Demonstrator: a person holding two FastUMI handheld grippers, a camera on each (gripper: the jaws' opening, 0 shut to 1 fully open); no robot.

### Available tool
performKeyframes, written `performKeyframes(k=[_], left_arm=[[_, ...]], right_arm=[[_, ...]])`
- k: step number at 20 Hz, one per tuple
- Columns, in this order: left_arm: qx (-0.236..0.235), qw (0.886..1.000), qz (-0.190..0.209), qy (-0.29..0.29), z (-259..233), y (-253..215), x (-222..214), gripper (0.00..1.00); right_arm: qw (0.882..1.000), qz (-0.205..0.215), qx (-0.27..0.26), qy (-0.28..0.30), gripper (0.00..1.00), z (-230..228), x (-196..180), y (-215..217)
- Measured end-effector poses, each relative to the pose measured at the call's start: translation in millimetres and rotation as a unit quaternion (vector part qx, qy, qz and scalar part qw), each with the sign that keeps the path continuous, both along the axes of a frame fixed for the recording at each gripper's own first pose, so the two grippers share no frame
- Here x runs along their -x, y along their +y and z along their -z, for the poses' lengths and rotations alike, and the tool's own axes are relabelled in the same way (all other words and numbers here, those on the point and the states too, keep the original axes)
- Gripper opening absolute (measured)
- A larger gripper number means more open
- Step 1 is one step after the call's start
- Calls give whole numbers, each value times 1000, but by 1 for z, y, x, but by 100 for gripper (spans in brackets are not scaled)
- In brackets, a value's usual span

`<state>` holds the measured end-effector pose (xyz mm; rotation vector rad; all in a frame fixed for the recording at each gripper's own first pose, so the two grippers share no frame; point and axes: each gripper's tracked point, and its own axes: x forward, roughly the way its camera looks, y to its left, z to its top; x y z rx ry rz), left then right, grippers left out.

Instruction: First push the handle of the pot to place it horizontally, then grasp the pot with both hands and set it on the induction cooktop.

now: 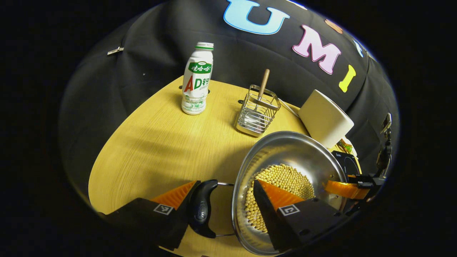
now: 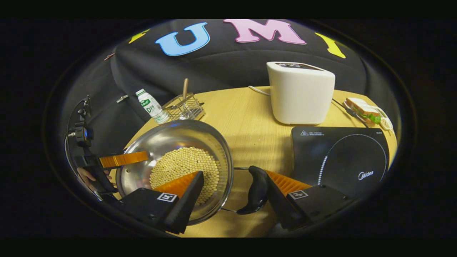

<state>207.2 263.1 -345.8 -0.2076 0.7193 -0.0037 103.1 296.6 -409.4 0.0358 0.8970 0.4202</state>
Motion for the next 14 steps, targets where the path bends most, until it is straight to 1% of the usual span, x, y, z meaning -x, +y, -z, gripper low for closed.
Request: performKeyframes(k=[1,2,3,4,5,6,8,9,10,11,12,13,14], left_arm=[[-5,1000,-5,1,1,7,0,87],[-9,1000,-9,2,4,12,1,85],[-9,1000,-8,7,7,16,2,82],[-9,1000,-8,14,11,19,5,80],[-3,1000,-7,16,12,19,7,73],[1,1000,-7,18,15,20,8,71],[2,1000,-5,17,16,24,8,71],[2,1000,-3,18,16,25,8,71],[4,1000,-1,19,17,25,10,71],[5,1000,1,20,18,26,11,71],[4,1000,5,22,18,26,11,70],[3,1000,9,24,20,26,11,69],[3,1000,12,25,18,26,13,69]], right_arm=[[1000,4,6,-3,89,2,-2,-2],[1000,7,6,-2,83,4,-5,-1],[1000,11,0,5,68,3,1,1],[1000,14,-2,9,63,5,1,5],[1000,15,2,11,66,5,2,5],[1000,13,8,14,66,8,4,6],[1000,1,18,19,69,14,12,9],[1000,3,18,15,70,13,12,9],[1000,5,18,16,70,13,11,10],[1000,8,19,19,67,14,11,10],[999,8,24,28,66,18,11,10],[999,12,27,33,70,16,14,9],[999,8,32,37,69,18,14,10]])
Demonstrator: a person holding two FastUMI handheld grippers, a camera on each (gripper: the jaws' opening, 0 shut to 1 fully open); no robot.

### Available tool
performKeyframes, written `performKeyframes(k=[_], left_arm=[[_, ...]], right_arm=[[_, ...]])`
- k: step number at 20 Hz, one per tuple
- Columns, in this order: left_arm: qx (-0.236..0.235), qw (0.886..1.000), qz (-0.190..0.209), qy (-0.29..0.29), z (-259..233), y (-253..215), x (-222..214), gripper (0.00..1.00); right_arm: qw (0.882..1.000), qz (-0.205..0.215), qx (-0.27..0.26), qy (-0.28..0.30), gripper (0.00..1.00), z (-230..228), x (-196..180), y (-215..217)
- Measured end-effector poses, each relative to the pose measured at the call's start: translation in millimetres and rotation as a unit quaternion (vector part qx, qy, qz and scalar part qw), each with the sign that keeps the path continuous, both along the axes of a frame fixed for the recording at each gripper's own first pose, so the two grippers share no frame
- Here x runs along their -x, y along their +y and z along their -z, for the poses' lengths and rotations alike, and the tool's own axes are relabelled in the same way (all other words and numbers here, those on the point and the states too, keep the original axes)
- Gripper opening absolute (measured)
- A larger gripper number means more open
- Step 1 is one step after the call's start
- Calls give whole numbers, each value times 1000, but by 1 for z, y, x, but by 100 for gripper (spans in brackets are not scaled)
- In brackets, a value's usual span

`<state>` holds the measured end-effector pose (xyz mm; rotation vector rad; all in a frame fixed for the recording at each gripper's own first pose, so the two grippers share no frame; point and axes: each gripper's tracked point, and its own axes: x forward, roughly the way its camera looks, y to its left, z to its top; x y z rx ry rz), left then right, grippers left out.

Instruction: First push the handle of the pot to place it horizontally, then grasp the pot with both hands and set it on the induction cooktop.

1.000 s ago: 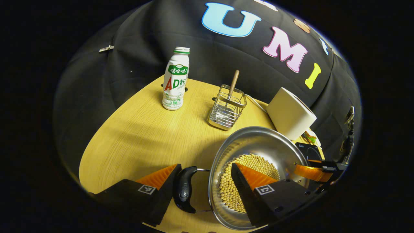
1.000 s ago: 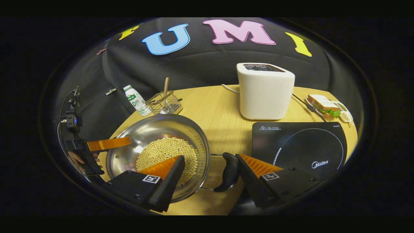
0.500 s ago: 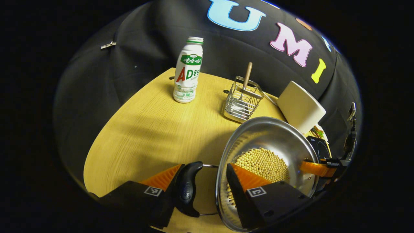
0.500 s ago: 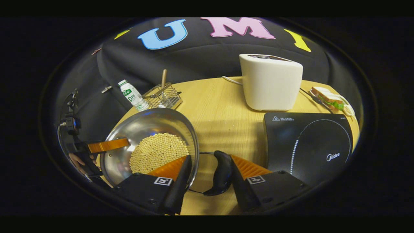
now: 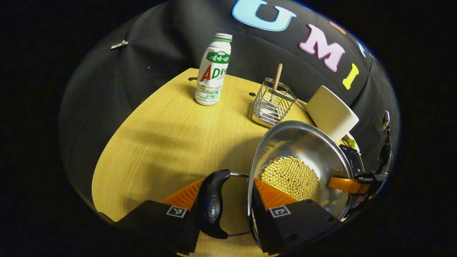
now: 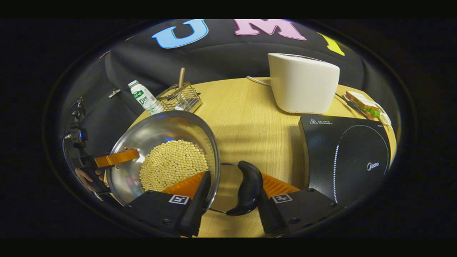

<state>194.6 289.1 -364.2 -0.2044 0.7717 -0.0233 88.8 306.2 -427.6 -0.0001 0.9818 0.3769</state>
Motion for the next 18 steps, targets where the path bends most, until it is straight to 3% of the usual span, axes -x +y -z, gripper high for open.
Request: performKeyframes(k=[8,18], left_arm=[[8,1000,-11,1,0,0,7,63],[5,999,-38,-8,-30,-4,34,59]], right_arm=[[1000,8,-5,16,59,-2,-2,-1],[1000,-18,-15,1,58,-34,7,-1]])
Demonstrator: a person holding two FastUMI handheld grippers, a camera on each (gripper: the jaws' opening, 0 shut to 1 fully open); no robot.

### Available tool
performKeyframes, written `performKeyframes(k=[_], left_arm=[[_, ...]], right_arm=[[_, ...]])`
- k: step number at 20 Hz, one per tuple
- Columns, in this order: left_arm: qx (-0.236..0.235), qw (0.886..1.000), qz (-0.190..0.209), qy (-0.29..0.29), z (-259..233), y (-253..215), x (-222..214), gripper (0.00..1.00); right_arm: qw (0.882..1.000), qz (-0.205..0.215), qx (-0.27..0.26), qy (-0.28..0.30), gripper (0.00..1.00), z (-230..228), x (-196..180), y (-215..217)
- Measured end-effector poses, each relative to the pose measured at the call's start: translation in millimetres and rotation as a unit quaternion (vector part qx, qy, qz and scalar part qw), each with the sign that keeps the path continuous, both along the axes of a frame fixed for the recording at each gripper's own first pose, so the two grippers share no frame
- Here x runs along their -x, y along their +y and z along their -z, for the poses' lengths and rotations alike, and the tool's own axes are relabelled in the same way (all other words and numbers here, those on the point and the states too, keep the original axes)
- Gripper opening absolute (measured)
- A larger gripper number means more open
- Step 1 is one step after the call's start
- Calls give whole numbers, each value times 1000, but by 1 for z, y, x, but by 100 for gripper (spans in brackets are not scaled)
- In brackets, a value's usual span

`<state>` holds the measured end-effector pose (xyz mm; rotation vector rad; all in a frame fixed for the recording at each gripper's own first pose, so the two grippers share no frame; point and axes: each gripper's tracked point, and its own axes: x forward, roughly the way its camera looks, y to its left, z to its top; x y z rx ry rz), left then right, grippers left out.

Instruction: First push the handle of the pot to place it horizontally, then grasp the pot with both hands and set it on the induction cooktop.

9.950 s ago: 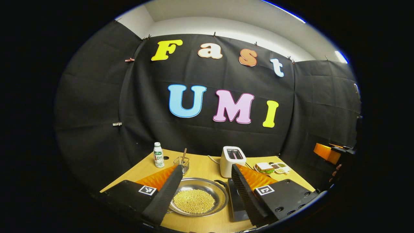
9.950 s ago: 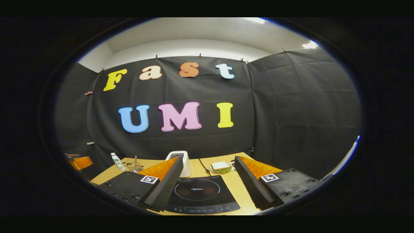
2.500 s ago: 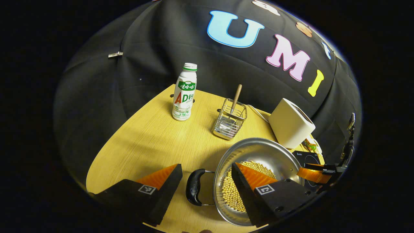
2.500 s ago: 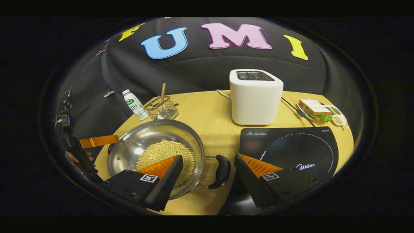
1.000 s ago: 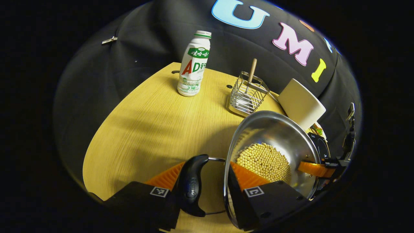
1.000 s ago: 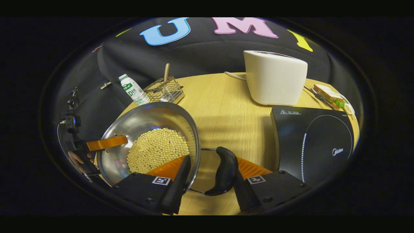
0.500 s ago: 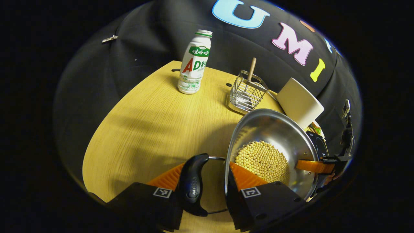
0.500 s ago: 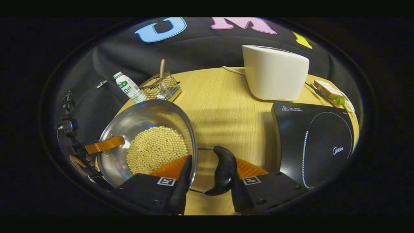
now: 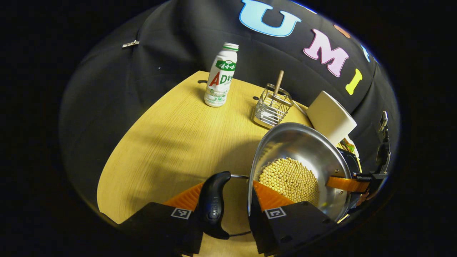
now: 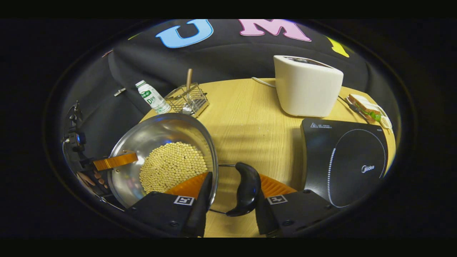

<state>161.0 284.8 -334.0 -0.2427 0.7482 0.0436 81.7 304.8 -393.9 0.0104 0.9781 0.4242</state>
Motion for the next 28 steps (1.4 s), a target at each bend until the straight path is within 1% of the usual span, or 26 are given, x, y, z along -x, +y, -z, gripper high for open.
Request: performKeyframes(k=[6,12,13,14,20,28], left_arm=[[-1,1000,3,-8,-43,-36,9,59],[-6,1000,17,-17,-70,-84,2,59],[-7,1000,21,-18,-65,-92,-4,59],[-7,999,25,-19,-75,-104,-2,59],[5,999,47,-19,-79,-168,-13,59],[13,997,71,-17,-69,-245,-30,59]], right_arm=[[1000,6,-10,-9,58,-42,-5,-30],[999,21,-16,-19,58,-74,-15,-76],[999,25,-17,-19,58,-78,-17,-86],[999,28,-17,-21,58,-82,-18,-95],[998,52,-10,-33,58,-99,-25,-153],[996,78,-1,-36,58,-102,-38,-230]])
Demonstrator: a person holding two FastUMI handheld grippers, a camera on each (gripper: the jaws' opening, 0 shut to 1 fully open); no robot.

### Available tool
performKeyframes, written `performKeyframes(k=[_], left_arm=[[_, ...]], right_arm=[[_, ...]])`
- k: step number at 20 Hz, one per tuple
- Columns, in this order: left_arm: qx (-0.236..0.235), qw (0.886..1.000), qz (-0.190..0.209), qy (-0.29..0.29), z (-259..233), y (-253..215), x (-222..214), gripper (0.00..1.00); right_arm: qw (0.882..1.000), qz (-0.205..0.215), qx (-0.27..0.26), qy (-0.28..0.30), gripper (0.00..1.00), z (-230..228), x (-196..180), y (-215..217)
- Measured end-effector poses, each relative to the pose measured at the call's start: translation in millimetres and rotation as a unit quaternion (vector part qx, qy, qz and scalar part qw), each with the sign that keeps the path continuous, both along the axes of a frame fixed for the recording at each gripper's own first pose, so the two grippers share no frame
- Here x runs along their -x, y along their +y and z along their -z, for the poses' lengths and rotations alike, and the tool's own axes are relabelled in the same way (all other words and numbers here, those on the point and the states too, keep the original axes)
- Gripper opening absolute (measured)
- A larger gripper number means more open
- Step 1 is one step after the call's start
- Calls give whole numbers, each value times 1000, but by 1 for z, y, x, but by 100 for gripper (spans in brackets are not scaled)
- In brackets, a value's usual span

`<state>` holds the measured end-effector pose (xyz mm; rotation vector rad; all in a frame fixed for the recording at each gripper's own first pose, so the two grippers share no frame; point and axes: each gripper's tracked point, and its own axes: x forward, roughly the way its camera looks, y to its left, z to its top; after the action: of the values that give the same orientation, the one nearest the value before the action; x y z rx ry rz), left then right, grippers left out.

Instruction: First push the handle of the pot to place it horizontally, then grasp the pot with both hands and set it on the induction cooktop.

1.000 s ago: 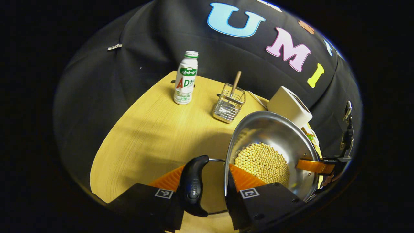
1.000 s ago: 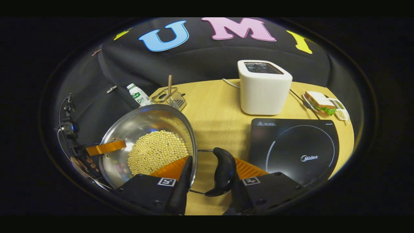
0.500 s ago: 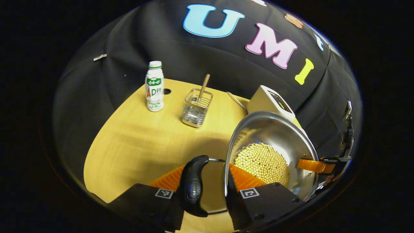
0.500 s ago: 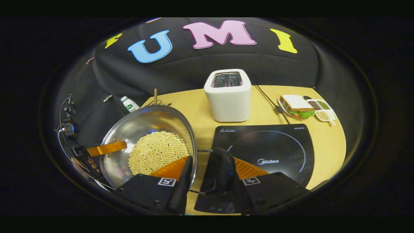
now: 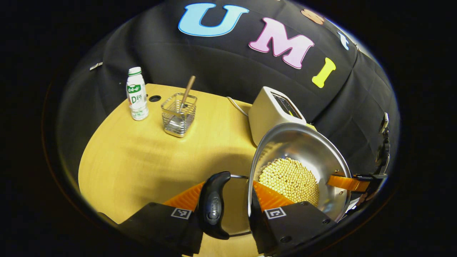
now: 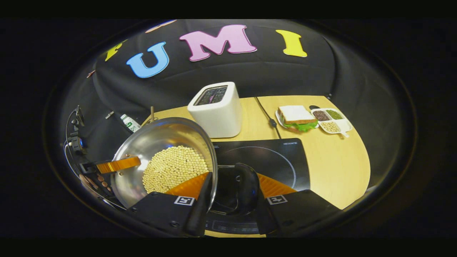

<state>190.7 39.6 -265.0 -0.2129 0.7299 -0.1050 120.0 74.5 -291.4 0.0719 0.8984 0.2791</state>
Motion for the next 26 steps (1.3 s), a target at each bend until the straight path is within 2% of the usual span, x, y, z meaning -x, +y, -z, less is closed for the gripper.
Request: performKeyframes(k=[14,26], left_arm=[[-9,999,26,16,33,-97,-23,60],[-23,1000,18,11,51,-133,-44,60]], right_arm=[[999,34,6,27,58,23,-23,-104],[999,38,-5,30,58,49,-49,-137]])
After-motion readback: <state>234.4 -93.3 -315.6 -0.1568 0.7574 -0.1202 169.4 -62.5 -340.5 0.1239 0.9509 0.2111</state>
